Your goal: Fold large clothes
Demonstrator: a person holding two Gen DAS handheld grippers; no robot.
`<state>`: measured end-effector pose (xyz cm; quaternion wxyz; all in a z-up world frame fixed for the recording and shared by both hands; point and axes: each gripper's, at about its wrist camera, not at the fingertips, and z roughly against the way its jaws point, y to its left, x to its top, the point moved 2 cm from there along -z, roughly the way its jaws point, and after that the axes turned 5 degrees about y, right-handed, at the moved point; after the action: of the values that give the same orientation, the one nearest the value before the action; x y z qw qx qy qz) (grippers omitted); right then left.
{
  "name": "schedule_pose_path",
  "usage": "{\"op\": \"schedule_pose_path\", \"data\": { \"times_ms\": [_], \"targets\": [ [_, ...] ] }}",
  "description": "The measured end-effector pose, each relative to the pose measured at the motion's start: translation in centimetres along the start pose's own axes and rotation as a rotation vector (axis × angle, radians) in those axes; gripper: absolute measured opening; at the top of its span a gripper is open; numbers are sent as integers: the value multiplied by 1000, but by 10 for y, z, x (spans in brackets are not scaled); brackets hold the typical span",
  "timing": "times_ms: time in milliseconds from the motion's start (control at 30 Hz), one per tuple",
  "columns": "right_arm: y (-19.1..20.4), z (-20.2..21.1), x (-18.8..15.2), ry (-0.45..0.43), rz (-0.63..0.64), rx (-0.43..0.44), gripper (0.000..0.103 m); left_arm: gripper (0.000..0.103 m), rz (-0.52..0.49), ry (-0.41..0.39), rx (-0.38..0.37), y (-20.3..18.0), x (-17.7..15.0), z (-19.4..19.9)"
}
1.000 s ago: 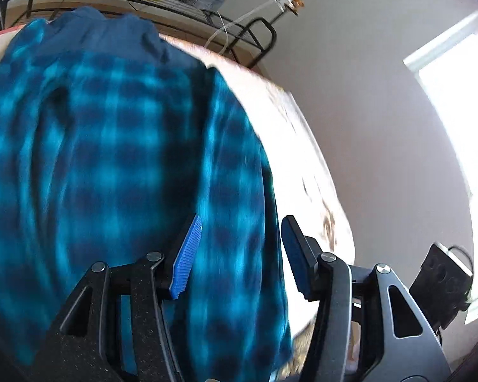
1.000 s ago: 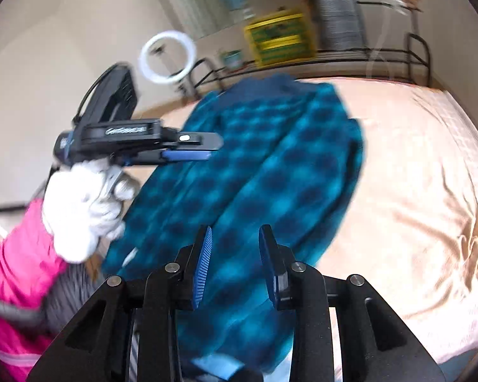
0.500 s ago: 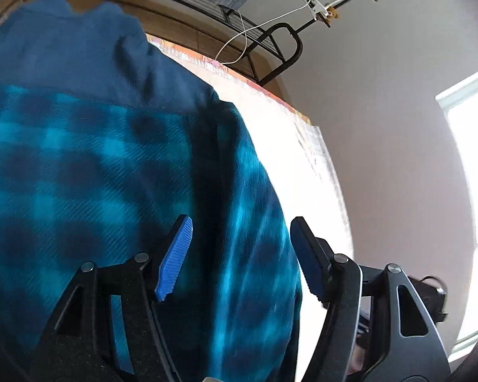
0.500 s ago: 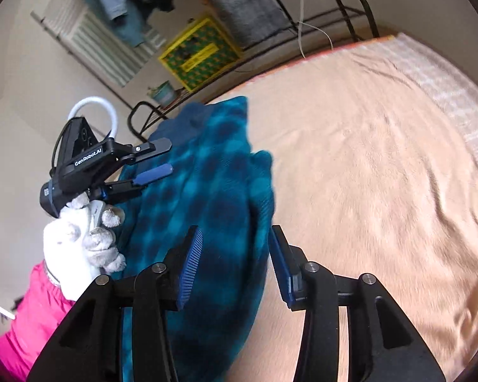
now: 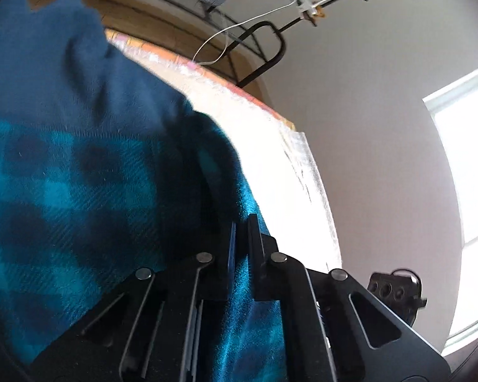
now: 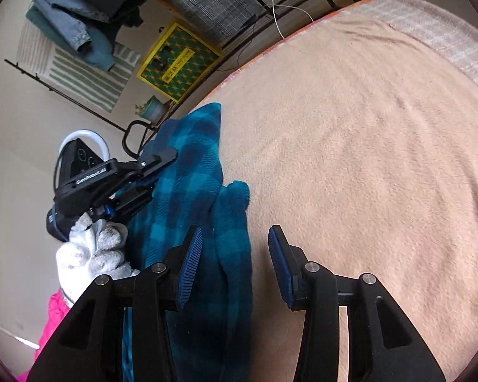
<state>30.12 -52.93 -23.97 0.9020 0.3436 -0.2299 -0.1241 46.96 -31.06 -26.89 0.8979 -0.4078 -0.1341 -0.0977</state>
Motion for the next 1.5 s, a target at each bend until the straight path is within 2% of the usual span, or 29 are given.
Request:
{"op": "schedule_pose_path", "data": {
  "times_ms": [33,133,233,333,433,567,700,800,833,867,900,1000,1067,1233,1300,1367,1400,1500],
  "targets": [
    [0,-2,1,4,-4,7,40,3,-13,-16,4,-2,-2,6],
    [5,-7,1,13,-11,41,6,2,-15,-92,19,-2,-15,42],
    [19,-4,-1,-4,22,80,5,2,-10,-177,31,4,-28,76],
    [40,-5,0,-7,87,77,4,2,57,-234,60,24,-30,91],
    [47,-14,-1,23,104,89,4,2,74,-198,124,41,-24,78],
    [29,-24,4,29,41,28,4,3,50,-161,205,48,-19,56],
    [6,-25,14,-13,-16,-77,4,4,16,-135,248,37,-8,41],
    [-1,-20,12,-35,-39,-113,3,19,47,-118,183,29,-11,53],
    [-1,-19,12,-43,-34,-135,3,39,60,-114,171,27,-17,62],
    [-2,-17,12,-49,-30,-146,3,55,68,-108,151,26,-25,70],
    [-2,-16,13,-48,-35,-146,4,56,76,-97,127,25,-38,80],
    [-4,-11,13,-22,-69,-93,7,56,54,-12,125,20,-78,94],
    [3,-2,9,-14,-47,-83,8,56,24,47,154,17,-111,100],
    [27,34,-15,20,15,-25,9,56,30,144,149,12,-176,107],
    [40,52,-27,25,49,-11,10,56,27,159,138,10,-193,114],
    [56,76,-43,33,95,2,24,56,20,173,131,8,-210,124],
    [63,88,-51,37,122,7,27,56,18,176,128,8,-220,130],
    [82,116,-80,57,205,6,28,56,17,192,127,9,-247,148]
  ]
}}
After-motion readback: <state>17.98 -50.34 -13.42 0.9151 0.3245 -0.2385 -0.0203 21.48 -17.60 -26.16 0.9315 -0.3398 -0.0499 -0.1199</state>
